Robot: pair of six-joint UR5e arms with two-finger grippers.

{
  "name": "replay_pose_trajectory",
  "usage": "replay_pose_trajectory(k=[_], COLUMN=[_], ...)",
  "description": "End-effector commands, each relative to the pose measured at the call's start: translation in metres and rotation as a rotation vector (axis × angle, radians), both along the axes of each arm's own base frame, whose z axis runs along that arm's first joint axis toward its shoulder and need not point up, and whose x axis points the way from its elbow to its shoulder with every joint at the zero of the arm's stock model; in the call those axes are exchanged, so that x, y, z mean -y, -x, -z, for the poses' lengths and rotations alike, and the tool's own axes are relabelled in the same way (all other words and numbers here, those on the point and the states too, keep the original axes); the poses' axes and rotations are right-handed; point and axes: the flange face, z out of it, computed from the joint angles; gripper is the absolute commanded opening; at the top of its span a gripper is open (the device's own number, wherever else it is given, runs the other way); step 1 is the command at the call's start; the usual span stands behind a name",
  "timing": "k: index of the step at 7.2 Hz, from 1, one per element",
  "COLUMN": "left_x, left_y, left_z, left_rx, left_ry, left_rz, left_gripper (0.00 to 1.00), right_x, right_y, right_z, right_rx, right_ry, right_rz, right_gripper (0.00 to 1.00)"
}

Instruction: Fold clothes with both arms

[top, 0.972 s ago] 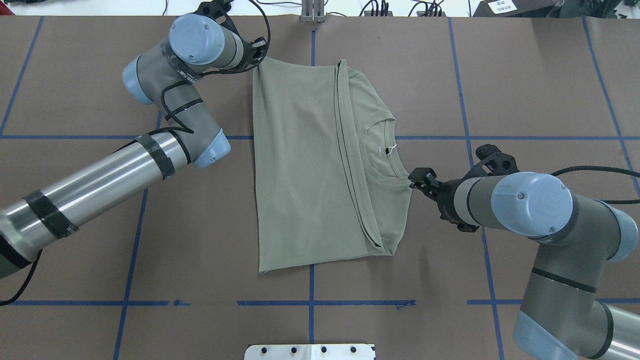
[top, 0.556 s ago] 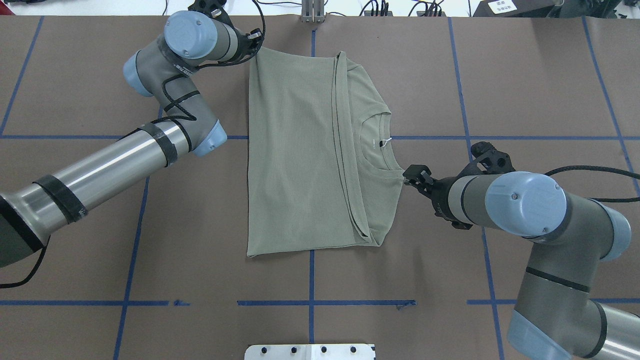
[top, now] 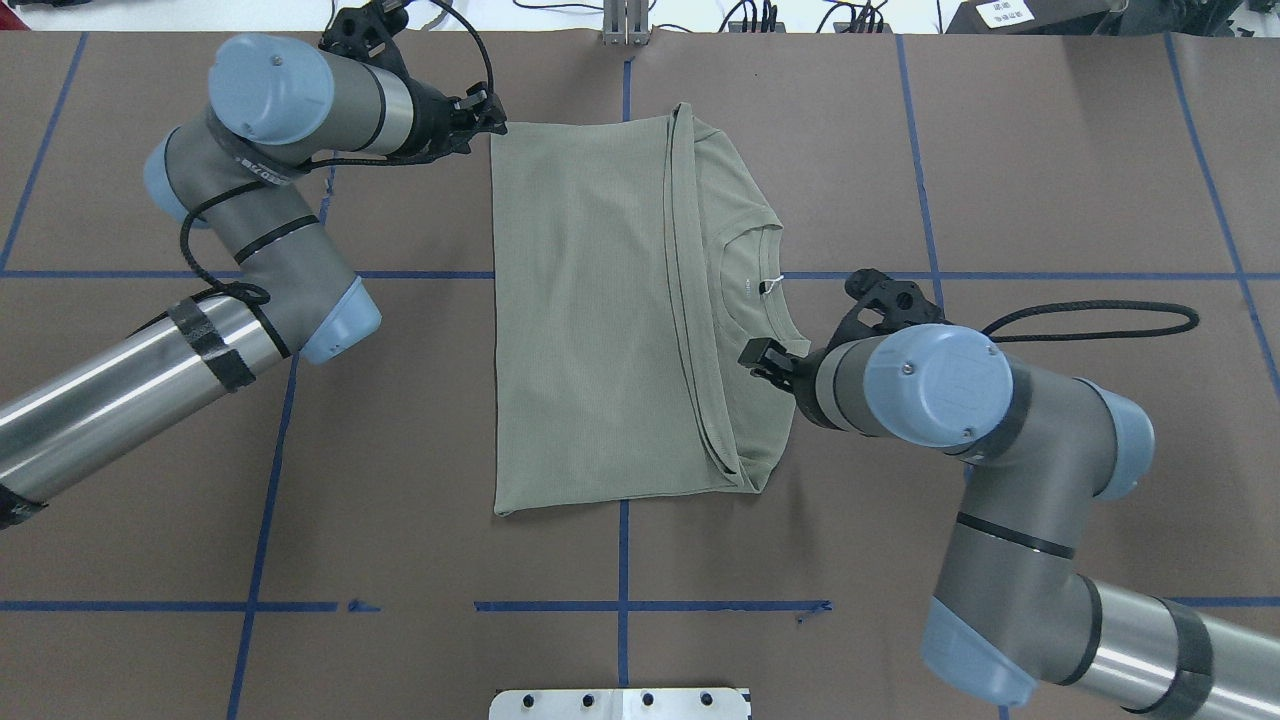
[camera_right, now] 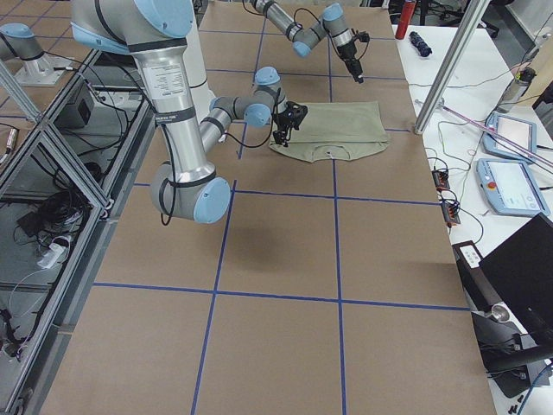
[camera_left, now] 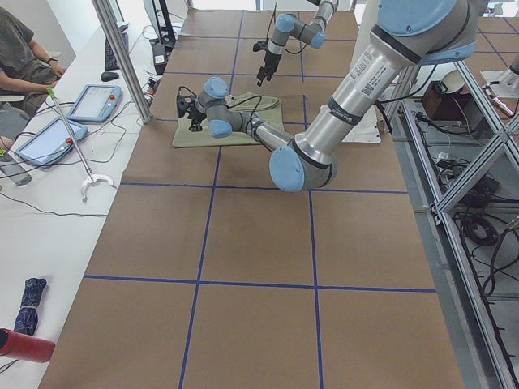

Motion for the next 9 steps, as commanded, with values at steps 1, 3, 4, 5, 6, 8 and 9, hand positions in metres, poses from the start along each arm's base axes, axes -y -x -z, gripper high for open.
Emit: replay_pose_trajectory(k=[1, 3, 4, 5, 6, 8, 9], left_x=[-0.030, -0.032, -0.034, -0.034, -0.034, -0.034, -0.034], left_y=[0.023, 0.021, 0.017, 0.017, 0.017, 0.016, 0.016], left_z=[0.010, 0.010, 0.008, 0.008, 0.008, 0.007, 0.007], left_rx=[0.010, 0.010, 0.011, 0.013, 0.011, 0.014, 0.013], left_ry=[0.018, 0.020, 0.024, 0.025, 0.024, 0.026, 0.026], left_rz=[-0.016, -0.018, -0.024, -0.024, -0.024, -0.026, -0.027], left_gripper=[0.58, 0.59, 0.59, 0.60, 0.60, 0.61, 0.61], right_x=[-0.013, -0.013, -0.018, -0.029, -0.033, -0.043, -0.051], right_y=[0.048, 0.051, 0.055, 0.062, 0.063, 0.071, 0.076], right_z=[0.025, 0.037, 0.043, 0.041, 0.040, 0.034, 0.032], right_rx=[-0.147, -0.212, -0.245, -0.286, -0.312, -0.342, -0.348], right_ry=[-0.137, -0.308, -0.424, -0.470, -0.527, -0.573, -0.580], right_rz=[0.204, 0.360, 0.480, 0.562, 0.629, 0.708, 0.730], right_gripper=[1.00, 0.75, 0.62, 0.57, 0.54, 0.54, 0.54])
